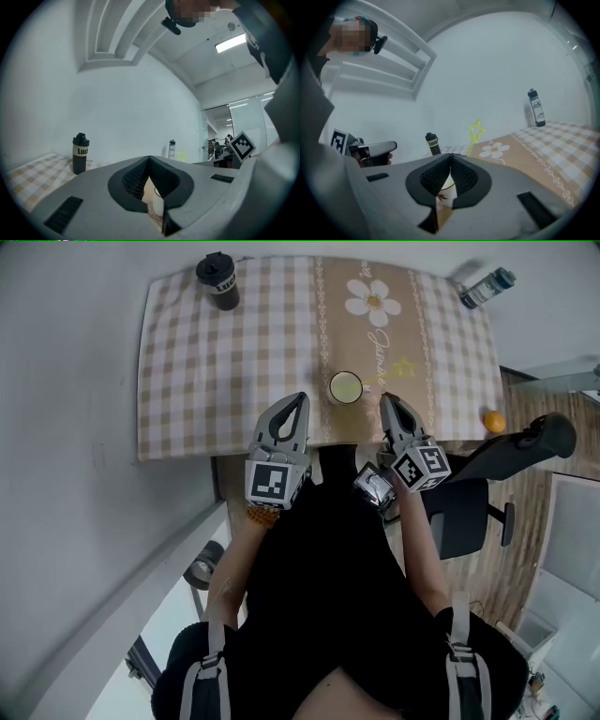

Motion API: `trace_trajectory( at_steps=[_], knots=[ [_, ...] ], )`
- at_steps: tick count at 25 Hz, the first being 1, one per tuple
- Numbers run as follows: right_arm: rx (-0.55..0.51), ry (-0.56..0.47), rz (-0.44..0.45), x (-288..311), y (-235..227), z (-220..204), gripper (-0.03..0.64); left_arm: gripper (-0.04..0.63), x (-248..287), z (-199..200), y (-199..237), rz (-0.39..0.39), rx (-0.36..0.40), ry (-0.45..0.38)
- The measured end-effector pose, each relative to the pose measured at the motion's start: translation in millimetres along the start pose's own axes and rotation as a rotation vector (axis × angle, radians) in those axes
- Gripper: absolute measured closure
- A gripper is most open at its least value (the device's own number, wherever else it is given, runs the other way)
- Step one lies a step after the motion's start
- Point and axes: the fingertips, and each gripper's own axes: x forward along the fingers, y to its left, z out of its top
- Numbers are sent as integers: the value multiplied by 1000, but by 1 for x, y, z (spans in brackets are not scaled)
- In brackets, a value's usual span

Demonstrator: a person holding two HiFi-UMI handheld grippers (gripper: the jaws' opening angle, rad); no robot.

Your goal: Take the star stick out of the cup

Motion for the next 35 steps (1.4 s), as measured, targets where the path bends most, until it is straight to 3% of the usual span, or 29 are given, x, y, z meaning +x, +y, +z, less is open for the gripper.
trace_trajectory(
  at_steps=[9, 11, 16, 19, 35],
  knots=[
    [33, 58, -24, 16, -15, -25, 609, 594, -14, -10, 19, 58, -28, 13],
    [48, 75, -15, 20, -17, -28, 570, 594, -13, -9, 25, 75, -31, 7],
    [60, 99, 8, 27, -17, -34, 559, 594, -14, -13, 28, 95, -38, 11],
    [86, 123, 41, 33, -14, -39, 483, 594, -11, -13, 26, 93, -33, 10],
    [120, 155, 95, 60, -9, -46, 485, 594, -3, -12, 35, 140, -28, 15]
  ],
)
